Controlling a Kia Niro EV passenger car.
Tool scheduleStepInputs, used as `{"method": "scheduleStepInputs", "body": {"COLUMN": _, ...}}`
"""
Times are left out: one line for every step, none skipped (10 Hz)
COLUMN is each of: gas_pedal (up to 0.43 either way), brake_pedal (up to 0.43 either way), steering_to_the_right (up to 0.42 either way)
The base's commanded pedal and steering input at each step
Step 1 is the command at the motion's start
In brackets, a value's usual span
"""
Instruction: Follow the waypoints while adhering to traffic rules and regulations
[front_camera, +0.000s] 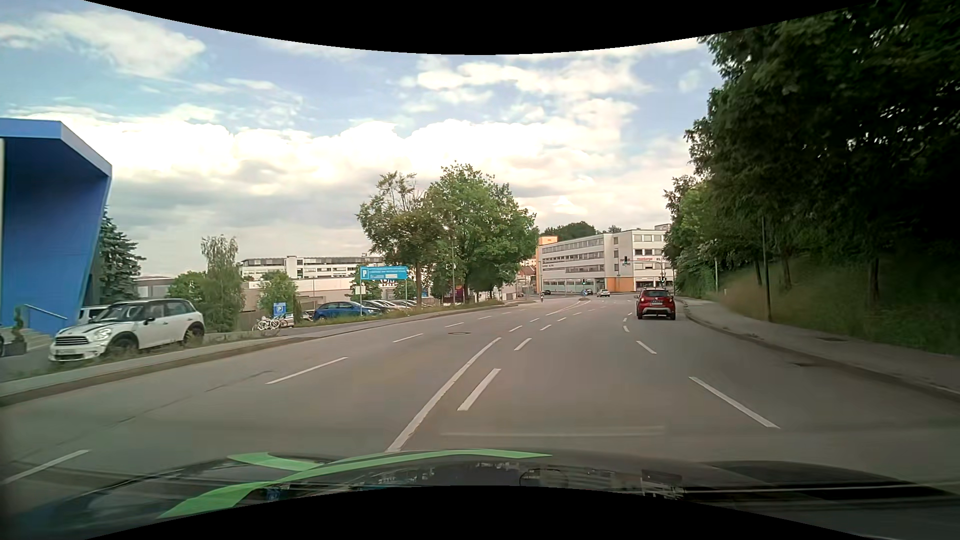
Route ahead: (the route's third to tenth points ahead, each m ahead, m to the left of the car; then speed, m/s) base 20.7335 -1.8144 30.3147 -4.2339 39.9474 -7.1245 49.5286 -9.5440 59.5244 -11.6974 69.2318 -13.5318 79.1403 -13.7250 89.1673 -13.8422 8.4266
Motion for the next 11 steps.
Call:
{"method": "scheduleStepInputs", "body": {"gas_pedal": 0.079, "brake_pedal": 0.0, "steering_to_the_right": 0.041}}
{"method": "scheduleStepInputs", "body": {"gas_pedal": 0.067, "brake_pedal": 0.0, "steering_to_the_right": 0.041}}
{"method": "scheduleStepInputs", "body": {"gas_pedal": 0.059, "brake_pedal": 0.0, "steering_to_the_right": 0.041}}
{"method": "scheduleStepInputs", "body": {"gas_pedal": 0.059, "brake_pedal": 0.0, "steering_to_the_right": 0.041}}
{"method": "scheduleStepInputs", "body": {"gas_pedal": 0.059, "brake_pedal": 0.0, "steering_to_the_right": 0.04}}
{"method": "scheduleStepInputs", "body": {"gas_pedal": 0.059, "brake_pedal": 0.0, "steering_to_the_right": 0.041}}
{"method": "scheduleStepInputs", "body": {"gas_pedal": 0.059, "brake_pedal": 0.0, "steering_to_the_right": 0.041}}
{"method": "scheduleStepInputs", "body": {"gas_pedal": 0.059, "brake_pedal": 0.0, "steering_to_the_right": 0.042}}
{"method": "scheduleStepInputs", "body": {"gas_pedal": 0.059, "brake_pedal": 0.0, "steering_to_the_right": 0.044}}
{"method": "scheduleStepInputs", "body": {"gas_pedal": 0.059, "brake_pedal": 0.0, "steering_to_the_right": 0.046}}
{"method": "scheduleStepInputs", "body": {"gas_pedal": 0.059, "brake_pedal": 0.0, "steering_to_the_right": 0.046}}
